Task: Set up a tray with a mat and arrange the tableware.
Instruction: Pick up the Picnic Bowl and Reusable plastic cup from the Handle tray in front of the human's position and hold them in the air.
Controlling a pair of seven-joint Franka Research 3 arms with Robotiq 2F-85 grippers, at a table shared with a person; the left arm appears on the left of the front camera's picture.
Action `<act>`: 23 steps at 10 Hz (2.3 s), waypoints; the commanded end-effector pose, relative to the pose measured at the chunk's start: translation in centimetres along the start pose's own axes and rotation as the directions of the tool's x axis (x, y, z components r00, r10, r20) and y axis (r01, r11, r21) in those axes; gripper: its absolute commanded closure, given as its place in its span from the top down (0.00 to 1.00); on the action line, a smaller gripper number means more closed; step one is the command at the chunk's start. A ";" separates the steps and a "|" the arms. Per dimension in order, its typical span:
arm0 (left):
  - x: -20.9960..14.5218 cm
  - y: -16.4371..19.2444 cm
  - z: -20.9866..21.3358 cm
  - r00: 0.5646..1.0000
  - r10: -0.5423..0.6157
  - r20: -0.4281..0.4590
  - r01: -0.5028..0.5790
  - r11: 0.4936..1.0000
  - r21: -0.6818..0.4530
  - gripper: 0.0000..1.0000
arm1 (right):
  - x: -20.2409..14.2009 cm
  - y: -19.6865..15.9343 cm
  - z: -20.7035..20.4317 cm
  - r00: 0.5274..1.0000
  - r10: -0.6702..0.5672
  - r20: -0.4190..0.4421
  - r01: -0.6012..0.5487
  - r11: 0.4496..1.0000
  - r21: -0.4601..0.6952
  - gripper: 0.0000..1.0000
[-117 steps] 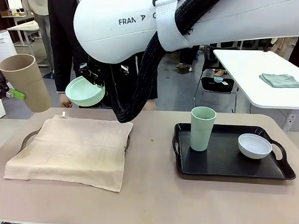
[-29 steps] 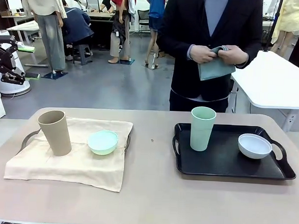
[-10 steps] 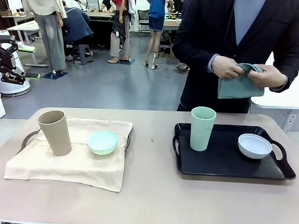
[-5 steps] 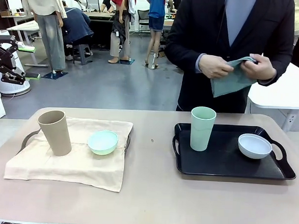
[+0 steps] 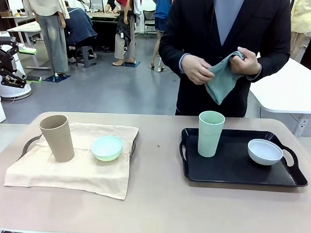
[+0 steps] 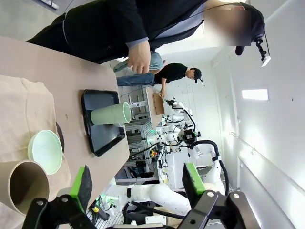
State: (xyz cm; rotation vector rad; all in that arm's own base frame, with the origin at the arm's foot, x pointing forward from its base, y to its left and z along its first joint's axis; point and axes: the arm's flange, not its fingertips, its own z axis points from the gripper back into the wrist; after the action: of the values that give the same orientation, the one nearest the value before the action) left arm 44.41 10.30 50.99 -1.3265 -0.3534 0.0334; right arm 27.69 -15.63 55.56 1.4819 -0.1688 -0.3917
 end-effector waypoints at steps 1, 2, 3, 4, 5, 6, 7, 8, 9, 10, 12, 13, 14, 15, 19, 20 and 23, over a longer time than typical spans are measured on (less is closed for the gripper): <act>0.2 -0.1 0.3 1.000 -0.007 -0.016 0.008 1.000 0.017 1.00 | 0.0 0.3 -0.1 1.000 0.019 0.000 -0.019 0.999 0.031 0.81; 0.0 0.0 0.0 1.000 0.000 0.000 0.000 1.000 0.000 1.00 | 0.0 0.0 0.0 1.000 0.000 0.000 0.000 1.000 0.000 0.81; 2.5 -2.0 -3.1 0.998 -0.063 -0.021 0.064 0.996 0.062 1.00 | 0.6 2.6 -1.6 1.000 0.030 -0.007 -0.031 0.996 -0.088 0.81; 3.7 -3.4 -6.4 0.987 -0.138 -0.082 0.148 0.982 0.122 1.00 | 1.3 4.5 -3.0 0.999 0.031 0.004 -0.030 0.980 -0.194 0.81; 4.4 -4.1 -9.2 0.966 -0.217 -0.139 0.238 0.958 0.158 1.00 | 2.2 5.7 -4.3 0.999 0.023 0.024 -0.015 0.956 -0.293 0.81; 5.0 -4.6 -12.3 0.926 -0.323 -0.193 0.362 0.906 0.220 1.00 | 2.9 6.4 -6.0 0.999 0.009 0.043 0.009 0.914 -0.406 0.81; 5.5 -4.7 -15.5 0.867 -0.431 -0.251 0.490 0.831 0.264 1.00 | 3.6 6.3 -7.3 0.997 0.002 0.076 0.036 0.867 -0.498 0.81; 5.7 -4.4 -19.3 0.765 -0.555 -0.326 0.639 0.718 0.275 1.00 | 4.6 5.7 -8.2 0.993 -0.013 0.114 0.076 0.814 -0.576 0.81; 5.0 -3.7 -23.4 0.597 -0.661 -0.455 0.798 0.544 0.258 1.00 | 5.2 4.6 -9.0 0.988 -0.039 0.152 0.133 0.724 -0.677 0.81; 3.4 -2.6 -26.8 0.410 -0.725 -0.554 0.908 0.383 0.170 1.00 | 5.7 3.7 -9.1 0.979 -0.019 0.201 0.166 0.640 -0.750 0.81; -1.1 -1.1 -32.4 0.031 -0.828 -0.560 0.999 0.048 -0.016 1.00 | 6.0 2.4 -9.6 0.971 0.027 0.238 0.183 0.555 -0.812 0.81; -2.8 -1.1 -34.1 -0.125 -0.863 -0.489 0.992 -0.098 -0.081 1.00 | 6.1 2.0 -9.7 0.974 0.004 0.225 0.182 0.572 -0.800 0.81; -3.5 -1.6 -33.7 -0.245 -0.903 -0.354 0.969 -0.241 -0.055 1.00 | 6.0 1.5 -9.2 0.978 -0.039 0.205 0.183 0.630 -0.754 0.81; -1.5 -1.8 -34.3 0.175 -0.748 -0.641 0.973 0.233 -0.006 1.00 | 6.2 2.2 -9.2 0.974 0.030 0.224 0.169 0.560 -0.811 0.81; -2.6 -0.8 -37.5 0.079 -0.794 -0.603 0.962 0.219 -0.163 1.00 | 7.7 1.6 -10.7 0.980 0.012 0.199 0.165 0.510 -0.844 0.81; -3.3 -0.6 -39.9 0.112 -0.807 -0.580 0.904 0.326 -0.279 1.00 | 8.1 1.0 -12.5 0.984 0.020 0.179 0.150 0.461 -0.875 0.81; -4.0 -0.1 -43.9 0.126 -0.860 -0.494 0.878 0.328 -0.347 1.00 | 8.9 -2.6 -14.9 0.990 -0.018 0.139 0.137 0.316 -0.939 0.81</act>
State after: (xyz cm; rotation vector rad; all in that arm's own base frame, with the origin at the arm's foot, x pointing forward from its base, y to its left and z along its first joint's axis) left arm 50.96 -32.22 41.67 -0.8056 -0.4869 -1.4218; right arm 40.17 -5.08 51.26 0.3044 0.0556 -0.5075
